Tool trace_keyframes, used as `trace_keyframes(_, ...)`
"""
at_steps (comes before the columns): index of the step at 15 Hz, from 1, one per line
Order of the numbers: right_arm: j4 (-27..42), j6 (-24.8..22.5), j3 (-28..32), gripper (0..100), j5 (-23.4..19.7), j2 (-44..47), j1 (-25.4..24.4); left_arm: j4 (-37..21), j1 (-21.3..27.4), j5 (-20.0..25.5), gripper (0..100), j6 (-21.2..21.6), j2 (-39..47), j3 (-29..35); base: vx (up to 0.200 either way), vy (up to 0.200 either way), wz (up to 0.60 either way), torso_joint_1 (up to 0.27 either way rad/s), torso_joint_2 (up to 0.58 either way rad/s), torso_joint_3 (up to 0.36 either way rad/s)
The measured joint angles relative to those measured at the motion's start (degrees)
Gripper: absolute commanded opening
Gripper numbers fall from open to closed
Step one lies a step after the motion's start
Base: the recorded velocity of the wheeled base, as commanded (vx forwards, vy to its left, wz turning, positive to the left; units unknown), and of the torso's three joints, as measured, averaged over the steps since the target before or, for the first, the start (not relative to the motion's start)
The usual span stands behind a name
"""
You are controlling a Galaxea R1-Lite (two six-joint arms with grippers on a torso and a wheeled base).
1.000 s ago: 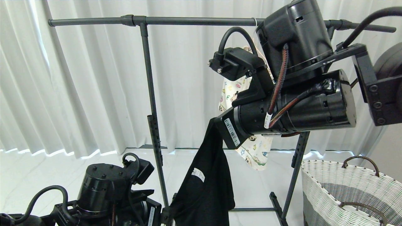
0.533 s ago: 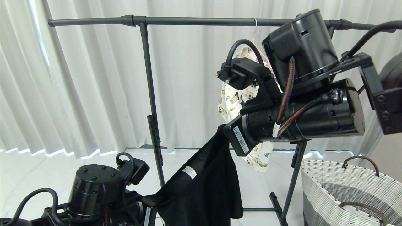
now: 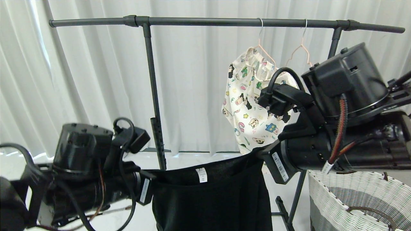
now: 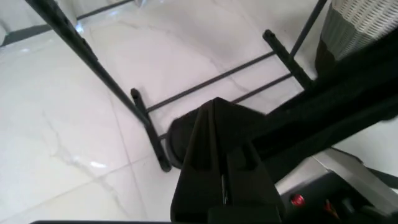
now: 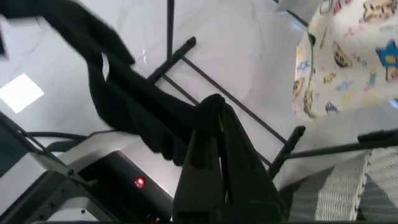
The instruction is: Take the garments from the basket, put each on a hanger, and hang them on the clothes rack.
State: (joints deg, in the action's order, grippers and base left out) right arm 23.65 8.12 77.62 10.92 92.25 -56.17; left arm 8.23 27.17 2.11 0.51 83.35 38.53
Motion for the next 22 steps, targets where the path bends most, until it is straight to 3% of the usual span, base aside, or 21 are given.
trace_keyframes(3,0.0,-0.43,-0.13,0,-0.04,-3.63,2.18,-23.8,-0.61,1.45,0,1.12,-1.07,24.75,0.0,0.0,0.0,0.0,0.0,0.0)
trace_keyframes(6,0.95,-0.77,5.86,0,-0.12,-5.42,4.96,-44.82,0.48,2.29,0,2.3,-0.49,46.25,0.0,0.0,0.0,0.0,0.0,0.0)
trace_keyframes(8,4.46,-1.74,11.58,0,-0.17,-5.64,6.23,-50.76,3.23,2.46,0,2.72,-0.49,53.38,0.0,0.0,0.0,0.0,0.0,0.0)
trace_keyframes(10,6.69,-2.33,13.78,0,-0.33,-6.19,6.84,-50.19,5.16,2.34,0,2.77,-0.8,55.17,0.0,0.0,0.0,0.0,0.0,0.0)
trace_keyframes(12,12.18,-2.22,14.12,0,-1.89,-8.4,6.56,-42.36,5.84,2.27,0,2.74,-0.79,54.98,0.0,0.0,0.0,0.0,0.0,0.0)
trace_keyframes(14,17.7,-1.83,14.21,0,-5.23,-11.61,3.62,-32.52,7.0,2.23,0,2.79,-0.6,52.98,0.0,0.0,0.0,0.0,0.0,0.0)
trace_keyframes(15,18.77,-1.41,14.21,0,-5.81,-12.9,1.38,-30.67,8.18,2.23,0,2.82,-0.33,52.18,0.0,0.0,0.0,0.0,0.0,0.0)
trace_keyframes(19,18.82,2.44,14.17,0,-6.22,-15.1,-8.96,-29.98,11.74,2.67,0,2.96,1.24,51.7,0.0,0.0,0.0,0.0,0.0,0.0)
trace_keyframes(22,18.55,2.85,13.99,0,-5.68,-15.41,-10.23,-30.87,12.21,3.04,0,3.07,1.66,51.82,0.0,0.0,0.0,0.0,0.0,0.0)
